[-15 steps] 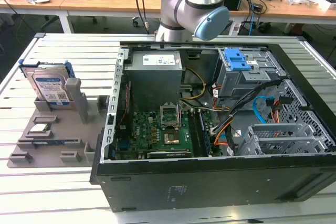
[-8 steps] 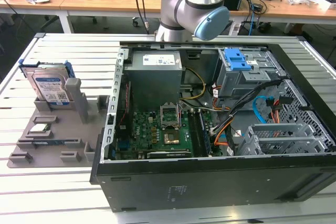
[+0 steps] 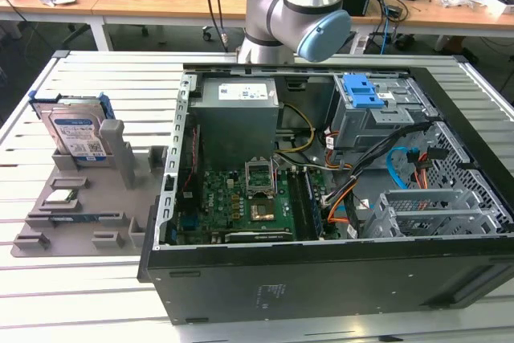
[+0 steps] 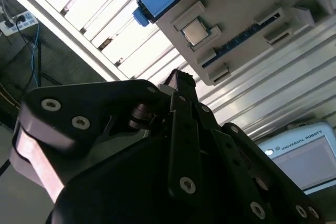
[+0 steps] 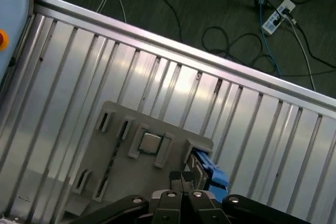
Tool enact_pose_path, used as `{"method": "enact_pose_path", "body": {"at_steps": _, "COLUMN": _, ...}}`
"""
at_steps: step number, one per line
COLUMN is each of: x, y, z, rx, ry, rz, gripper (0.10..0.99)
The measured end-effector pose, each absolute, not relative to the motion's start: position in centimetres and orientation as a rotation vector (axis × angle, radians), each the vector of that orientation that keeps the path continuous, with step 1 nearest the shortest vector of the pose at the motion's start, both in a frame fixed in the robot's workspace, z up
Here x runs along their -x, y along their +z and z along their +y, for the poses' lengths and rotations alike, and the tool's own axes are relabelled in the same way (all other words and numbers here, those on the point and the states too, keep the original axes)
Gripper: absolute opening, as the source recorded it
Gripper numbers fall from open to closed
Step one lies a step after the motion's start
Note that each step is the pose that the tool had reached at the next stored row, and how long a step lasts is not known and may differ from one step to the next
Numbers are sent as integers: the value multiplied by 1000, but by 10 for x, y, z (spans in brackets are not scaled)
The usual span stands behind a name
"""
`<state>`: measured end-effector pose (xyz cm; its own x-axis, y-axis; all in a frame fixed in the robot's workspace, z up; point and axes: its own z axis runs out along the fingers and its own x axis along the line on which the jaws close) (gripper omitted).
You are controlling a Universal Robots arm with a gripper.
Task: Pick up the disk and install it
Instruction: 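Pick up the disk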
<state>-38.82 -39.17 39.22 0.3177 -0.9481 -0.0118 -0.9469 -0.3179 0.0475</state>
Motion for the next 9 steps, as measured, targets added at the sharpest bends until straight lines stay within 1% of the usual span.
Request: {"method": "enact_pose_path", "body": {"at_steps": 9, "x": 388, "y": 392, "z": -392, "rx": -2401, "ry": -48, "rz": -1962, "gripper": 106}}
